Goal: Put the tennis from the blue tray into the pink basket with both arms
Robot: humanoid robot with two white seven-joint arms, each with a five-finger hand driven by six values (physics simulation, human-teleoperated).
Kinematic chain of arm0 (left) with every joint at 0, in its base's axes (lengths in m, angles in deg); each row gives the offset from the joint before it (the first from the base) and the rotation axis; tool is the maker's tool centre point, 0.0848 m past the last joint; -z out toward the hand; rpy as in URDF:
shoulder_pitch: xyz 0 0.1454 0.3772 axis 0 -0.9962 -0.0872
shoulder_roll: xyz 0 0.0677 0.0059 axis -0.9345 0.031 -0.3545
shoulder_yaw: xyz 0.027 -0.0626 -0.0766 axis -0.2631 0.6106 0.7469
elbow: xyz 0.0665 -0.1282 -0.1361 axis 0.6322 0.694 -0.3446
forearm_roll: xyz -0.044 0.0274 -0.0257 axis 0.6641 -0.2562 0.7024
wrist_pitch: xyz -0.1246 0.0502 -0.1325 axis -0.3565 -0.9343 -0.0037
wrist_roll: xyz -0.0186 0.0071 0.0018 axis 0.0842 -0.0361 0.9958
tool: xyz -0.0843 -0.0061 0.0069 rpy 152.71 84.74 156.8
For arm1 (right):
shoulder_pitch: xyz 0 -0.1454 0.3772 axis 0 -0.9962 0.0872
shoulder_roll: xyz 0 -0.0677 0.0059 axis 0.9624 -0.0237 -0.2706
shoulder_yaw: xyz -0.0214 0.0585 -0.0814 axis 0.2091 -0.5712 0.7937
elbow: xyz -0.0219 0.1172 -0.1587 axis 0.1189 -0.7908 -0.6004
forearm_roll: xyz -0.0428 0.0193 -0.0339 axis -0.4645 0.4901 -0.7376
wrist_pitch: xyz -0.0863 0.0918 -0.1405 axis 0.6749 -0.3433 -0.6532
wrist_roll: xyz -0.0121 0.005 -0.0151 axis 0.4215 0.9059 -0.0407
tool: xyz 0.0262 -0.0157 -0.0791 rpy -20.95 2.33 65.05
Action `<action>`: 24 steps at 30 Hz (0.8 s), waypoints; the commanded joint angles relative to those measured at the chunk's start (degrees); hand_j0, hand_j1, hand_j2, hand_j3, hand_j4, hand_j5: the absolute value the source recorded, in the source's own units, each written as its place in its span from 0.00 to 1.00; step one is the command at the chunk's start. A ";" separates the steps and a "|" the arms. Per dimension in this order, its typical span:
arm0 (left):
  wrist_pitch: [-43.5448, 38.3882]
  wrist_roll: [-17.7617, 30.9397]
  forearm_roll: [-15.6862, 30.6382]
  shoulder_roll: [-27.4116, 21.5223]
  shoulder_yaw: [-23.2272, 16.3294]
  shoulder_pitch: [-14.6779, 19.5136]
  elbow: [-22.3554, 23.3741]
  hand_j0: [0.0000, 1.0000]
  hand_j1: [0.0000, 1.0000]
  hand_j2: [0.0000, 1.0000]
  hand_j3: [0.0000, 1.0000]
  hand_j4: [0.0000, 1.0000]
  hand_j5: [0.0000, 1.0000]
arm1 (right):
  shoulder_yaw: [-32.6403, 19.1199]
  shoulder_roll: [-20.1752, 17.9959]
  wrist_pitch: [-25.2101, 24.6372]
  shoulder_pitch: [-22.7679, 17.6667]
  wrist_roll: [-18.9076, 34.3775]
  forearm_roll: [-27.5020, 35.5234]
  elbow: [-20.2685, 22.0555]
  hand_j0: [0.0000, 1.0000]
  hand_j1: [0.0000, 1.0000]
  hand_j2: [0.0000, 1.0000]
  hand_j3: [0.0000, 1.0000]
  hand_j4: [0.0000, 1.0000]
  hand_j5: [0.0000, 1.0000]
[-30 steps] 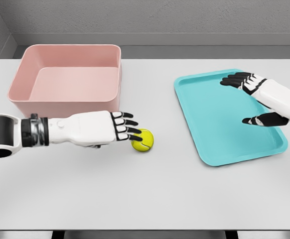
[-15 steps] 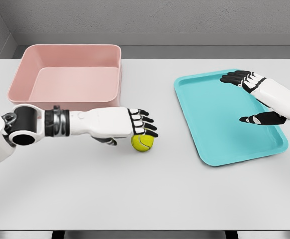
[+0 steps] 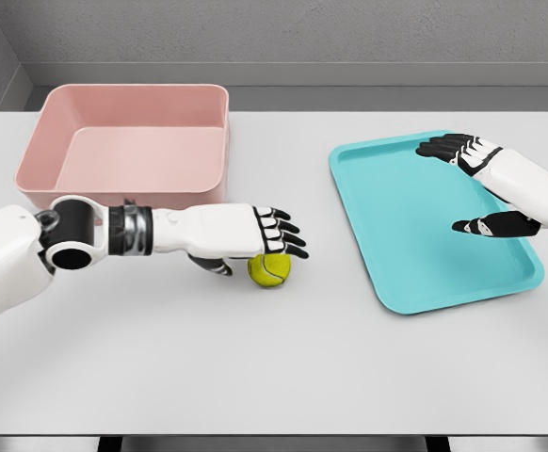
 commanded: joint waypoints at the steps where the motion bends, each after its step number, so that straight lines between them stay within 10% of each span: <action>1: -0.07 -0.04 0.33 0.51 -0.16 0.00 0.76 1.00 1.00 1.00 1.00 1.00 1.00 | -0.01 -0.06 -0.11 0.00 -0.03 0.37 -0.07 1.00 1.00 1.00 1.00 1.00 1.00; 24: -0.07 2.07 0.33 2.26 -1.39 0.09 1.55 0.92 0.92 0.92 0.92 0.92 0.92 | -0.10 -0.14 -0.11 0.00 -0.03 0.37 0.02 1.00 1.00 1.00 1.00 1.00 1.00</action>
